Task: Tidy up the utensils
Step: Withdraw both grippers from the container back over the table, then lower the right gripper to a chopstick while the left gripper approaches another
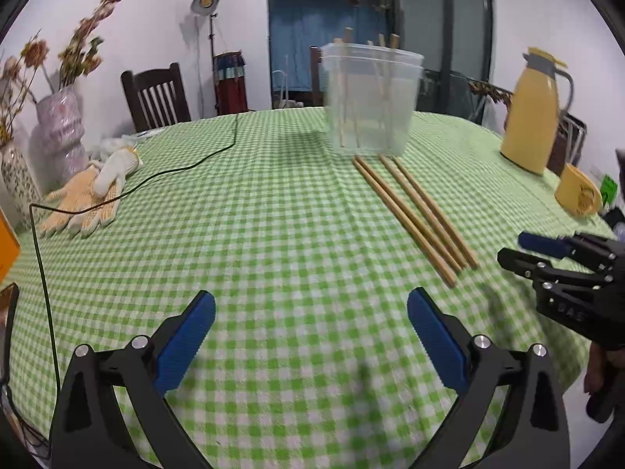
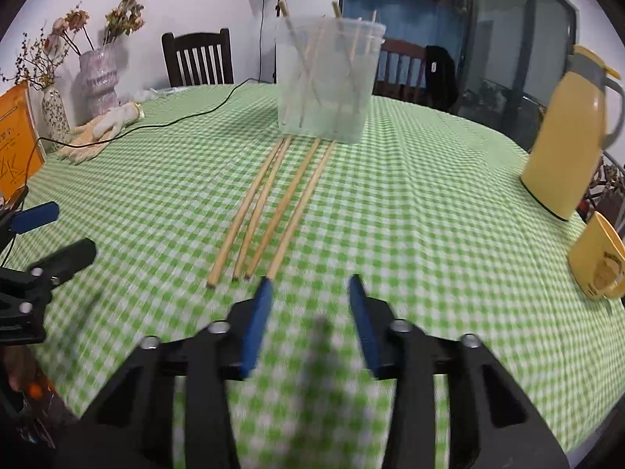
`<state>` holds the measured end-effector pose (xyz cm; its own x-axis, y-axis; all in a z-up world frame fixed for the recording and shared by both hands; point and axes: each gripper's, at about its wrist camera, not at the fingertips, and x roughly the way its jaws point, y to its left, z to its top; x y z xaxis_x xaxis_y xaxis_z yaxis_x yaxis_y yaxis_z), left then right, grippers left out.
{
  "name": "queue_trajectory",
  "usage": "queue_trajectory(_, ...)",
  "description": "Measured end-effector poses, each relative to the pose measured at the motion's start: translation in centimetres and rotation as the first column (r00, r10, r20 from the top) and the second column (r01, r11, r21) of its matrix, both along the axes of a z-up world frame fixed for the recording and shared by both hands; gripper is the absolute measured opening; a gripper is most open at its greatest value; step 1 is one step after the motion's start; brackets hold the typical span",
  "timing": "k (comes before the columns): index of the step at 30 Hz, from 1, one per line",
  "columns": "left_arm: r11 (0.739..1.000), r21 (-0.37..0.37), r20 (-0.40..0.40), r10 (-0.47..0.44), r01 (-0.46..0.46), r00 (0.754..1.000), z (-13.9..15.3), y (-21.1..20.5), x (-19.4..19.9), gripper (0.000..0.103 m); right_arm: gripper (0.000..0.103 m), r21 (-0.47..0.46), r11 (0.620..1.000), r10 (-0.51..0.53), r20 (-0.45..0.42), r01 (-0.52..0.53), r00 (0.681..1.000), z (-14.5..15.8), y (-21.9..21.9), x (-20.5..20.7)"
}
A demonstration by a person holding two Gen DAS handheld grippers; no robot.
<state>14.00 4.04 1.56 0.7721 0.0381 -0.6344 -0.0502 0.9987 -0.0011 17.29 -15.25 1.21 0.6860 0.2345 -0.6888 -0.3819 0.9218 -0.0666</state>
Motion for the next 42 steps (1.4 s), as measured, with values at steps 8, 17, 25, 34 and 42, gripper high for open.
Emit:
queue_trajectory(8,1.000,0.003,-0.015,0.006,-0.006,1.000,0.5,1.2,2.9,0.096,0.030,-0.031,0.999,0.021,-0.070,-0.023,0.997,-1.1,2.2,3.1)
queue_trajectory(17,0.998,-0.018,-0.034,-0.066,0.065,0.997,0.3,-0.6,4.7,0.096,0.008,0.003,1.000,0.022,-0.100,-0.021,0.995,-1.4,1.6,3.5)
queue_trajectory(25,0.976,0.040,-0.129,-0.208,0.215,0.970,-1.4,-5.5,7.9,0.096,0.007,0.010,1.000,-0.028,-0.082,0.029,0.996,-0.7,-0.2,3.2)
queue_trajectory(34,0.976,0.070,-0.232,-0.185,0.206,0.955,-3.0,-7.0,9.5,0.090,0.007,0.047,0.997,-0.062,-0.082,0.066,0.995,-0.6,-3.8,2.3)
queue_trajectory(42,0.992,0.054,-0.246,-0.101,0.117,0.964,-2.5,-3.7,8.1,0.056,0.007,0.057,0.998,-0.035,-0.088,0.040,0.996,-1.5,-4.9,1.3)
